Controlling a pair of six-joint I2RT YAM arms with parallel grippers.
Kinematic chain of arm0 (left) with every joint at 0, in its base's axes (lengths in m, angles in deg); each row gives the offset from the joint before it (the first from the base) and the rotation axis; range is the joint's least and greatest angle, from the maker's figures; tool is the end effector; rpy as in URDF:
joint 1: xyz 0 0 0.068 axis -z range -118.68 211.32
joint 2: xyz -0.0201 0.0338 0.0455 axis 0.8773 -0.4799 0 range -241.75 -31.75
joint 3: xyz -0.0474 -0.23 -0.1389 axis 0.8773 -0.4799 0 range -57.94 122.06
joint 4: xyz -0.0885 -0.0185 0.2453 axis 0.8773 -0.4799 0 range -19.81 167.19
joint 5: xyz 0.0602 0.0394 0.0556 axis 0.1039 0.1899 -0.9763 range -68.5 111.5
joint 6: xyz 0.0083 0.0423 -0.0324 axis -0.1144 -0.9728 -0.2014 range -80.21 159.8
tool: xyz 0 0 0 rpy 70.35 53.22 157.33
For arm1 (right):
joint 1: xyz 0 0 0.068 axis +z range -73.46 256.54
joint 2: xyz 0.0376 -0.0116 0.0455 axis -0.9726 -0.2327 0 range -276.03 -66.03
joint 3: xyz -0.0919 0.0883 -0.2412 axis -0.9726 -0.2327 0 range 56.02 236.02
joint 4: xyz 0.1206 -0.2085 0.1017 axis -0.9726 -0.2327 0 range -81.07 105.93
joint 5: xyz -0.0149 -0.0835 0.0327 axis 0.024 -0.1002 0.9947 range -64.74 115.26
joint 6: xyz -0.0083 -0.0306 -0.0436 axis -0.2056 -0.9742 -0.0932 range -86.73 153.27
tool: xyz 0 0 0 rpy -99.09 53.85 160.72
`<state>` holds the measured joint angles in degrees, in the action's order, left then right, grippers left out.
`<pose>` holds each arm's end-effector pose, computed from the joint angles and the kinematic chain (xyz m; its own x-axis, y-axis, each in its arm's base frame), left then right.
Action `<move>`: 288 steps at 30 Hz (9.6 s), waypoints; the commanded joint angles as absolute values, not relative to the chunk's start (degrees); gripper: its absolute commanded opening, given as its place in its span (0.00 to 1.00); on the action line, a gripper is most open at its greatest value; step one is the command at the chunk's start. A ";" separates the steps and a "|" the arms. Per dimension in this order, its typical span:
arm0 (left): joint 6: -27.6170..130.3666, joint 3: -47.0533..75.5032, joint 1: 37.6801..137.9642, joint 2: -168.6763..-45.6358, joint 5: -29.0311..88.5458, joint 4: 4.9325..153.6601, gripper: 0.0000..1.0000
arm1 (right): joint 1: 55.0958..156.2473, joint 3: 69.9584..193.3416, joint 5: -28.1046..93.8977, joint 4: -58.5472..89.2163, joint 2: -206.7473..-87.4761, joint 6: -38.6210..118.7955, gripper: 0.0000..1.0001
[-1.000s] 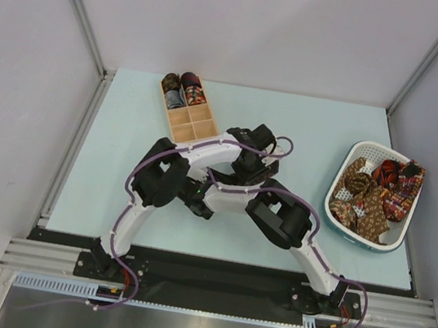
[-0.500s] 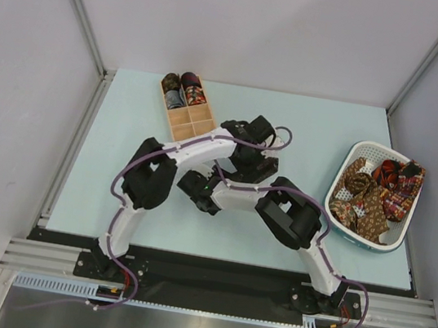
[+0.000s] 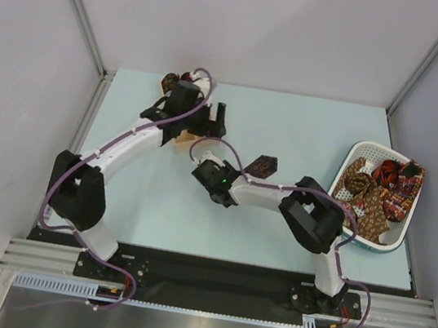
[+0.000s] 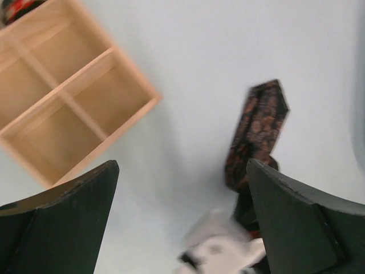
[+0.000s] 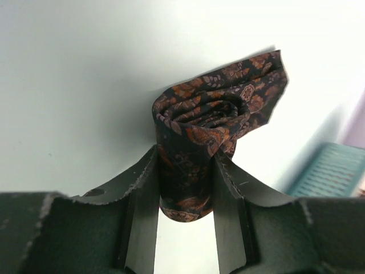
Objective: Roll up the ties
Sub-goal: Roll the tie, then place the rolled tie into the container
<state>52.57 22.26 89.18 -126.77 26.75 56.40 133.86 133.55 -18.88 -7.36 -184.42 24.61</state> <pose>0.3382 -0.1826 0.3082 -0.6195 0.0783 -0.7811 0.4042 0.8848 -0.2318 0.2443 0.3346 0.1413 -0.4141 -0.8456 -0.3367 -0.5082 0.5217 -0.6852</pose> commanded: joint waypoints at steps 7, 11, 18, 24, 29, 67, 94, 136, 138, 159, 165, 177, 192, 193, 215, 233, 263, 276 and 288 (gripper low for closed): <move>65.11 9.47 81.98 -117.54 22.03 67.61 1.00 | 125.60 125.46 11.17 -0.16 -171.34 30.89 0.33; 65.63 6.93 81.45 -116.30 22.98 69.19 1.00 | 120.85 122.82 23.55 2.91 -168.87 32.92 0.33; 64.05 5.16 82.06 -117.27 25.36 70.42 1.00 | 109.87 120.53 45.97 7.05 -170.78 38.19 0.32; 62.47 3.76 83.03 -117.44 24.05 70.43 1.00 | 100.90 120.35 63.03 11.44 -175.97 43.28 0.30; 58.35 3.93 86.10 -118.50 24.31 70.69 1.00 | 96.85 121.58 68.76 11.18 -179.49 45.57 0.29; 22.84 31.43 104.21 -149.52 31.07 62.08 1.00 | 85.60 122.81 73.06 11.45 -186.97 50.06 0.29; 16.33 47.35 104.21 -162.44 37.58 44.50 0.75 | 86.91 124.66 78.60 10.65 -191.36 50.85 0.25; 20.99 35.66 103.69 -156.64 30.46 49.33 0.64 | 91.58 128.17 84.32 5.47 -195.23 46.98 0.36; 21.07 35.31 103.69 -156.47 30.90 48.72 0.60 | 91.40 128.09 83.97 6.00 -194.79 47.51 0.38; 23.62 32.85 103.25 -156.12 30.46 46.78 0.48 | 80.59 113.50 76.15 24.71 -178.98 61.22 0.59; 25.12 32.41 103.25 -154.97 30.81 46.52 0.47 | 80.24 106.40 69.47 25.33 -168.98 60.61 0.57; 28.81 29.86 104.12 -153.65 29.84 46.70 0.43 | 92.35 84.59 44.09 25.17 -137.69 58.50 0.48; 34.08 34.78 105.97 -155.50 30.46 38.53 0.41 | 138.05 92.02 -4.52 14.17 -136.56 41.02 0.53; 34.00 35.13 106.23 -155.59 30.63 38.26 0.41 | 140.16 93.96 -9.24 13.56 -139.13 39.09 0.55; 34.96 41.81 106.41 -158.75 30.55 26.05 0.41 | 145.28 132.57 -36.80 -0.42 -186.26 20.88 0.62; 37.69 49.19 106.41 -161.56 30.20 15.76 0.40 | 144.13 136.43 -40.04 -5.86 -196.01 17.28 0.64; 36.64 52.35 106.41 -160.86 29.67 14.26 0.67 | 140.53 141.88 -37.59 -18.09 -202.70 26.24 0.25; 31.63 58.77 106.85 -165.34 32.22 21.64 0.96 | 141.67 140.66 -36.62 -15.54 -200.59 23.26 0.25; 30.83 63.34 107.11 -171.41 30.29 17.43 0.84 | 142.55 139.34 -36.97 -13.51 -200.15 21.23 0.28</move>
